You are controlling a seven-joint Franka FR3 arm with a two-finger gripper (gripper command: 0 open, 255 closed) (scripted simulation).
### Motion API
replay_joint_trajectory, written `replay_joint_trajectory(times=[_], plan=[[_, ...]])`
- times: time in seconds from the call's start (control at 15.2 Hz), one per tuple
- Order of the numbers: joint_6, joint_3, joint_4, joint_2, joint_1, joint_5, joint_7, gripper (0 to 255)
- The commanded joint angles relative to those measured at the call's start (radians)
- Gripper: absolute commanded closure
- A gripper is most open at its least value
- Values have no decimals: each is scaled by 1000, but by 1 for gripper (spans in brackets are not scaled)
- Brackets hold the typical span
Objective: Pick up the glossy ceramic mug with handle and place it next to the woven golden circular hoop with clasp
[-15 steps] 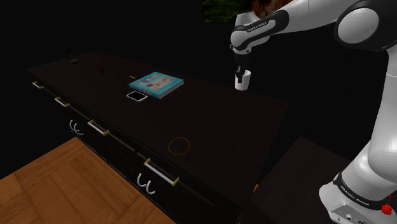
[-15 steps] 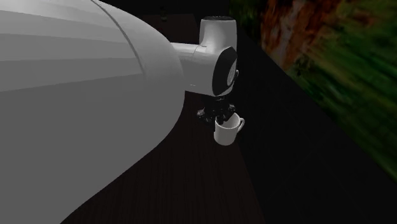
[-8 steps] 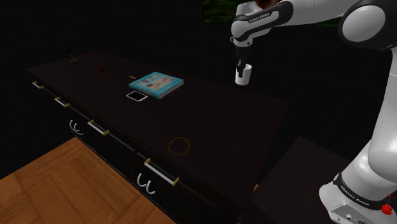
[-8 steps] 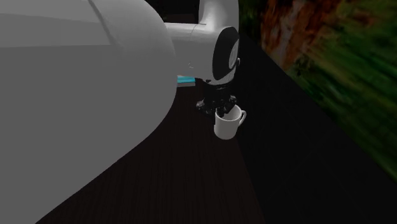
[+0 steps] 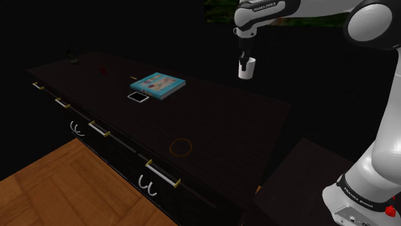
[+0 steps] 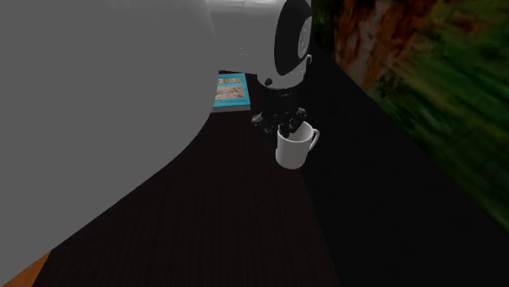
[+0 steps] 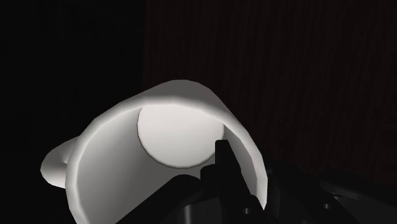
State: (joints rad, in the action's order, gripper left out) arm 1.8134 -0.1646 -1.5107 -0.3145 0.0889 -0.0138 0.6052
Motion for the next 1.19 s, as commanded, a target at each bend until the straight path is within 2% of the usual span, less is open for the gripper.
replay_joint_trajectory(times=[0.0, 0.46, 1.12], plan=[[-25, -1, 23, 2, 1, 0, 3, 255], [-118, -2, 121, -3, 4, 1, 7, 255], [-109, 73, 37, 62, -142, -25, -212, 255]])
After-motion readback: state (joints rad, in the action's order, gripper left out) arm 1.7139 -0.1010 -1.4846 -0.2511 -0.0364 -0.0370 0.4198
